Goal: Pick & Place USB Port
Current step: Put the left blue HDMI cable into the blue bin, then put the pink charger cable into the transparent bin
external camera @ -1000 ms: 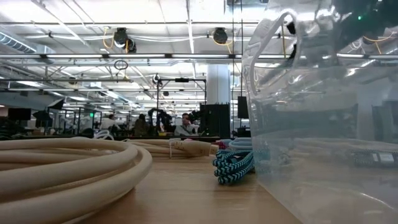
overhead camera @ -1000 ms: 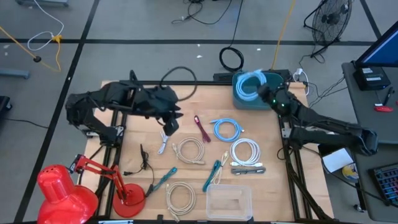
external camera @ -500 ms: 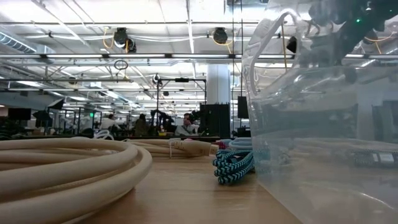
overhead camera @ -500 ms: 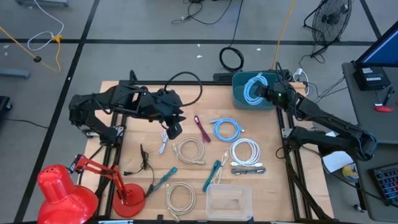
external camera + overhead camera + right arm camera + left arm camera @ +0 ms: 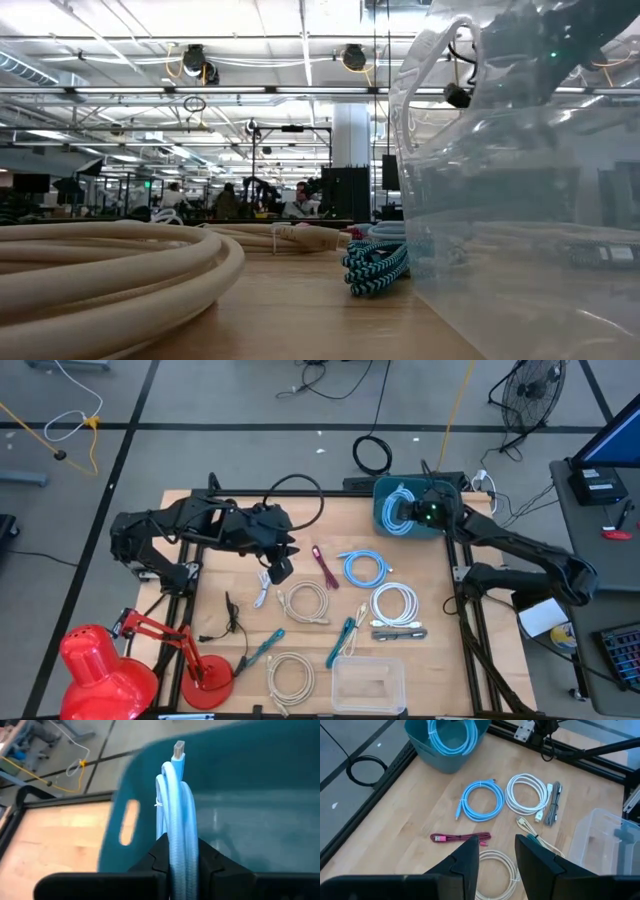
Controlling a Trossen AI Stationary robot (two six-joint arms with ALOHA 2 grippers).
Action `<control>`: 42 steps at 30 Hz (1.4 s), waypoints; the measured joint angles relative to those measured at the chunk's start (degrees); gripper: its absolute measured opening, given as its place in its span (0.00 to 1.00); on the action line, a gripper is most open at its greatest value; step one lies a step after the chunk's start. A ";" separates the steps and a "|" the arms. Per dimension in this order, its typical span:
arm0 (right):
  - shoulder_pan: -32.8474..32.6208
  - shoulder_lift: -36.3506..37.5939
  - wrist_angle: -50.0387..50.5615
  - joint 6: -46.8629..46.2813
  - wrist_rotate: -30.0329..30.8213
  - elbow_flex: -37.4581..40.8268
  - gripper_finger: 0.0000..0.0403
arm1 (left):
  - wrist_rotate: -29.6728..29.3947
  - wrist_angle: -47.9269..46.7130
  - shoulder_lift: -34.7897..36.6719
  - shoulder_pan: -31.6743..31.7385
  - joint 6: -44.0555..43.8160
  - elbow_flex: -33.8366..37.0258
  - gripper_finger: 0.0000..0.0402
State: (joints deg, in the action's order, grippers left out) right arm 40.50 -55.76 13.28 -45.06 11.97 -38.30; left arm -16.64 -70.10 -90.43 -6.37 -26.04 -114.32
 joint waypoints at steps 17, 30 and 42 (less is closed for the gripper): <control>1.51 -5.00 -2.58 3.11 1.52 0.00 0.14 | -0.02 -0.18 0.00 -1.74 -0.21 0.00 0.32; 2.70 -2.74 -3.10 3.80 1.29 0.00 0.51 | -0.02 -0.24 0.00 -1.70 0.49 0.00 0.32; 2.70 9.19 -7.04 6.60 -0.11 0.02 0.55 | -0.04 -0.18 0.00 -1.68 1.48 0.00 0.32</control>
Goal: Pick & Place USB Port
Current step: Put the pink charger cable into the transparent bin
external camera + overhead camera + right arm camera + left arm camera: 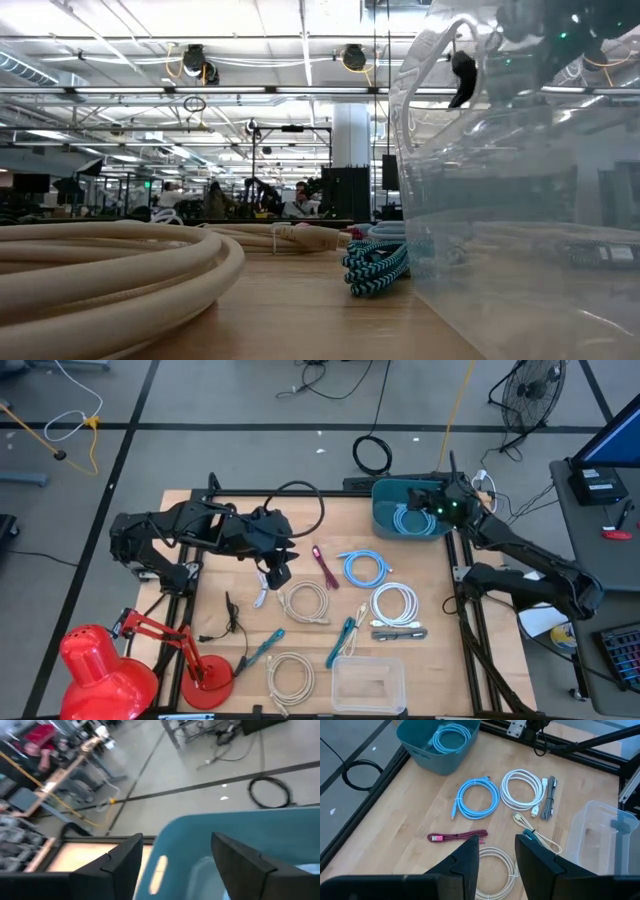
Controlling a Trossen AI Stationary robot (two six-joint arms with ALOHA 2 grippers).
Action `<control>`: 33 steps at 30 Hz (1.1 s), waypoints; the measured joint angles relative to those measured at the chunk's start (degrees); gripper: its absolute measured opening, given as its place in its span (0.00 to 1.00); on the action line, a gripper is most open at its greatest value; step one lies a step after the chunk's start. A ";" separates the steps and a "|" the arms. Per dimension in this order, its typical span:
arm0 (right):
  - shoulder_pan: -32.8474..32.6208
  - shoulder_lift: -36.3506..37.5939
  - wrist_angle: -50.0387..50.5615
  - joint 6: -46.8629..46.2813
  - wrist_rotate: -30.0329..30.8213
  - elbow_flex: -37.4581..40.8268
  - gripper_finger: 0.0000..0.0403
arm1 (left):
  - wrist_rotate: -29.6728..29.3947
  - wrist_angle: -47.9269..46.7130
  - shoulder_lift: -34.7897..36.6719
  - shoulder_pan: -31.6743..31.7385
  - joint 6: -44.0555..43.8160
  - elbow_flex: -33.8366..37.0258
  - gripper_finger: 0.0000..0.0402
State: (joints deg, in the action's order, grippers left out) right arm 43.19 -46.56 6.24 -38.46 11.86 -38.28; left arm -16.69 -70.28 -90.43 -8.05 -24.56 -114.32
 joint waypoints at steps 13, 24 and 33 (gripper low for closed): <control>-8.54 4.24 -4.00 -7.64 -28.95 0.00 0.22 | -2.97 -1.52 0.00 1.31 -0.85 3.68 0.32; -36.30 4.73 -41.77 -17.88 -23.03 0.02 0.24 | 2.61 10.33 -0.03 3.54 -1.41 9.25 0.32; -53.34 1.36 -83.73 4.32 -21.66 0.02 0.27 | 4.58 26.66 -0.02 3.70 -5.84 9.38 0.32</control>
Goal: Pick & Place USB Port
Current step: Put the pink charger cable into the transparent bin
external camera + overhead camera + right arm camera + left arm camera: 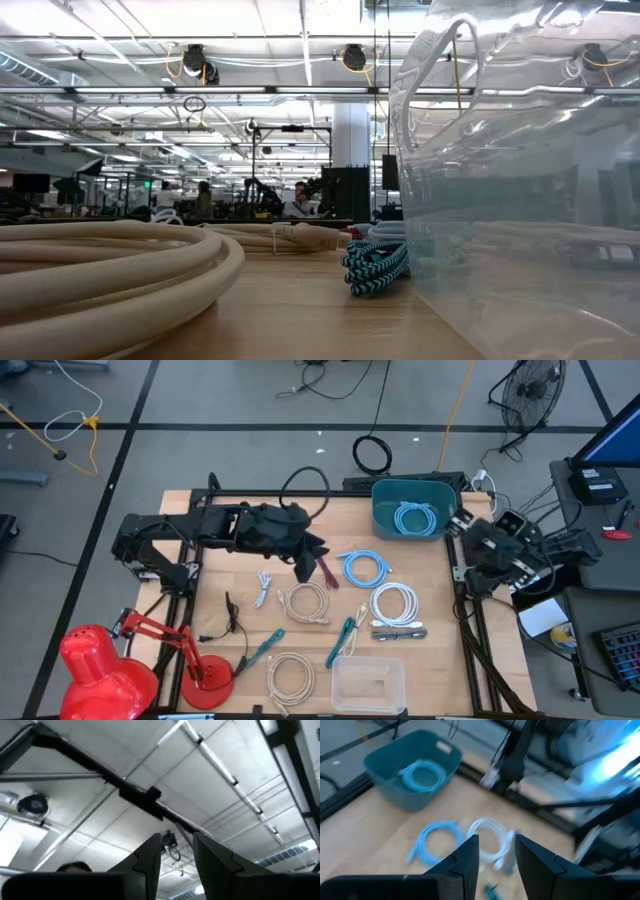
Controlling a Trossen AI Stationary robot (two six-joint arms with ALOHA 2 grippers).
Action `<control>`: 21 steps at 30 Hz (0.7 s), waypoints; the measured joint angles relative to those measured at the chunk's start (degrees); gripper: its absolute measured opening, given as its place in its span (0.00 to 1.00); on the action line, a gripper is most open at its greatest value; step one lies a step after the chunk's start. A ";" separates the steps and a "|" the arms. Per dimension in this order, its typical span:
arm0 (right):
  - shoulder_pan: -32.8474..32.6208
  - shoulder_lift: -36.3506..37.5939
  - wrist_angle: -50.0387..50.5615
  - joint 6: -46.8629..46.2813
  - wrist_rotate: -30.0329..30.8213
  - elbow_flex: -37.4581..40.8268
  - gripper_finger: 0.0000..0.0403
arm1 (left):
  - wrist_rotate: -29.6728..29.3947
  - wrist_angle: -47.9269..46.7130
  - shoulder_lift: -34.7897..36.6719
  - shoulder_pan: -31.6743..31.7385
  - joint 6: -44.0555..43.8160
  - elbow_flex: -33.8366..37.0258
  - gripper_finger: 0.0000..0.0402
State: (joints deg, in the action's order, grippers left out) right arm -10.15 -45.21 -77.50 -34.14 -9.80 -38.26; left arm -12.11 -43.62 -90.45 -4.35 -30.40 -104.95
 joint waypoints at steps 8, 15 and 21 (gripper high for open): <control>-0.44 3.64 55.30 7.01 -4.10 -5.65 0.27 | -1.88 4.53 -1.21 -0.32 -6.38 0.07 0.32; -2.83 -0.64 107.70 17.60 13.23 -21.39 0.27 | -3.63 4.07 -3.25 -1.00 -8.21 0.00 0.32; -5.21 -2.68 110.29 18.29 24.03 -21.52 0.27 | -5.38 -6.42 -6.25 0.37 -8.70 0.00 0.32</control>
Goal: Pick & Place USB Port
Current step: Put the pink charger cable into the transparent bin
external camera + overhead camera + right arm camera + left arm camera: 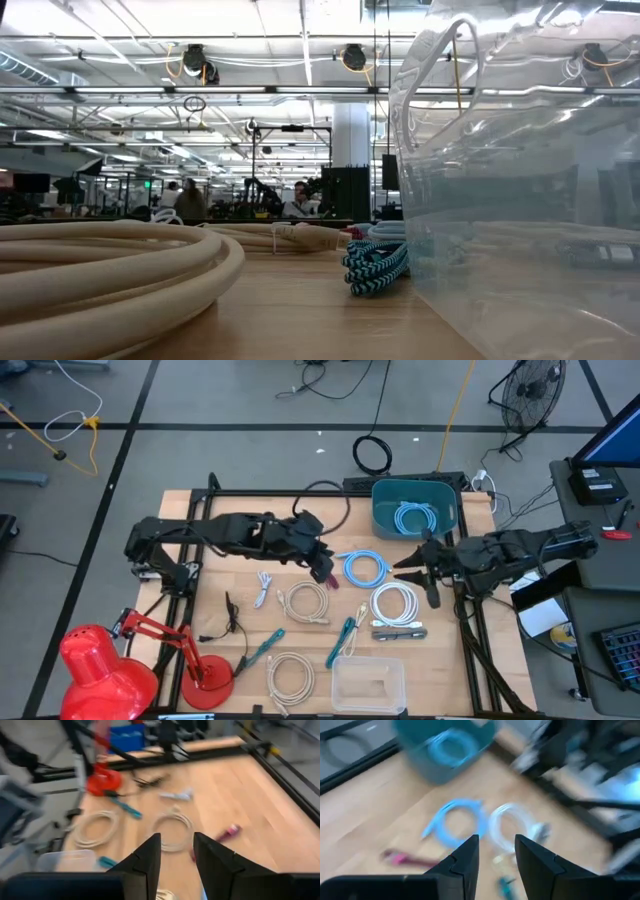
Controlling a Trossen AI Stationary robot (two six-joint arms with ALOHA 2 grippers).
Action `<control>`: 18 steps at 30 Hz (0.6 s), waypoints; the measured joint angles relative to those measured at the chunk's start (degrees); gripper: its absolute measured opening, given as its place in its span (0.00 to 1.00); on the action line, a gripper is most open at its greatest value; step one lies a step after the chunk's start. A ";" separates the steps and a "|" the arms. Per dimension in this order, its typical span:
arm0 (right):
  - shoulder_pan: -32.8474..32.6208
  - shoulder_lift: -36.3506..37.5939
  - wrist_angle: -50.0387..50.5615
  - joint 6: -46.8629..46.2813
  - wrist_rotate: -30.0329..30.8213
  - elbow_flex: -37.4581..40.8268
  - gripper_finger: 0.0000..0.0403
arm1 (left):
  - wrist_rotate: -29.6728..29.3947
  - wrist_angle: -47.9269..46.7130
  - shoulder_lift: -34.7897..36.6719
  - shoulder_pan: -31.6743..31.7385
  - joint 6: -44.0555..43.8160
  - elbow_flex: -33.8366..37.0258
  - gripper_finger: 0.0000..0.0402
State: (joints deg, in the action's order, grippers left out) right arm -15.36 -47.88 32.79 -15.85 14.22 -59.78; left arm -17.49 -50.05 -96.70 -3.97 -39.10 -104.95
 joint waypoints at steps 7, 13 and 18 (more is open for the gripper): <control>-0.01 0.81 0.34 -12.62 8.26 6.15 0.26 | 1.49 -13.67 -2.96 3.49 -6.53 0.02 0.32; 0.03 1.12 -2.27 -16.45 8.14 12.28 0.25 | -0.12 -13.33 -3.95 4.61 8.02 0.00 0.32; 0.03 1.45 -2.21 -14.16 6.63 12.95 0.23 | -3.56 -12.88 -4.91 5.28 21.16 -0.01 0.32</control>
State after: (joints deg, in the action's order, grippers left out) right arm -15.33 -46.44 30.58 -30.00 20.85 -46.83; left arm -21.05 -62.93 -101.61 1.31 -17.94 -104.95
